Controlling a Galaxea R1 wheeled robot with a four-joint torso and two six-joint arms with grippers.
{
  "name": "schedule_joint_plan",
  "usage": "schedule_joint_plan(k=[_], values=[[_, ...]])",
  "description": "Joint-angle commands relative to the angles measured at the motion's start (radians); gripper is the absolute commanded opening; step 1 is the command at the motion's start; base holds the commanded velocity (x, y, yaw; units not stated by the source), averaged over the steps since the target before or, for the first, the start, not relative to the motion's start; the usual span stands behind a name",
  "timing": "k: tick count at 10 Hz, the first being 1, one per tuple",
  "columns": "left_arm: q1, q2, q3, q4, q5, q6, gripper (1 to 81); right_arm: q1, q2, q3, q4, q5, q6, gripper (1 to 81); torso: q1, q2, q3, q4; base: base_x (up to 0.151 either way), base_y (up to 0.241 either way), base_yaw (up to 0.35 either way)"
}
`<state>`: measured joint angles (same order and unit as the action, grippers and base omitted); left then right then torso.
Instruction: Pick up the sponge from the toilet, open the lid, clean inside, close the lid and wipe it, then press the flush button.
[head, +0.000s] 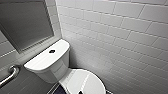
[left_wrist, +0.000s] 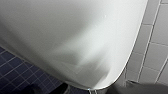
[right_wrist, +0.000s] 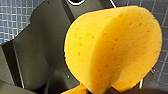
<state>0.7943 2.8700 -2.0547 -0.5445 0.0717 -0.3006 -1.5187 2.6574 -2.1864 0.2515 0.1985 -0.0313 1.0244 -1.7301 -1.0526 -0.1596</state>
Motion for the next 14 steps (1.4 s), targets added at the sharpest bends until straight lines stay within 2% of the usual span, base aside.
schedule_joint_plan(k=[1, 7, 12, 14], values=[[-0.129, 0.009, 0.033, -0.009, 0.023, -0.032, 81.1, 0.004, -0.026, 0.007, -0.001, -0.074, 0.002, 1.0, 0.0, 0.0, 0.0, 0.0, 0.0, 0.0, 0.0], [-0.171, 0.022, 0.028, -0.009, 0.005, -0.1, 81.1, 0.002, -0.026, 0.002, -0.001, -0.074, 0.004, 1.0, 0.0, 0.0, 0.0, 0.0, 0.0, 0.0, 0.0], [-0.177, 0.039, -0.025, -0.008, 0.003, -0.21, 81.1, 0.002, -0.025, -0.004, -0.001, -0.073, 0.004, 1.0, 0.0, 0.0, 0.0, 0.0, 0.0, 0.0, 0.0], [-0.183, 0.042, -0.018, -0.005, -0.009, -0.213, 81.1, 0.002, -0.025, -0.004, -0.001, -0.073, 0.004, 1.0, 0.0, 0.0, 0.0, 0.0, 0.0, 0.0, 0.0]])
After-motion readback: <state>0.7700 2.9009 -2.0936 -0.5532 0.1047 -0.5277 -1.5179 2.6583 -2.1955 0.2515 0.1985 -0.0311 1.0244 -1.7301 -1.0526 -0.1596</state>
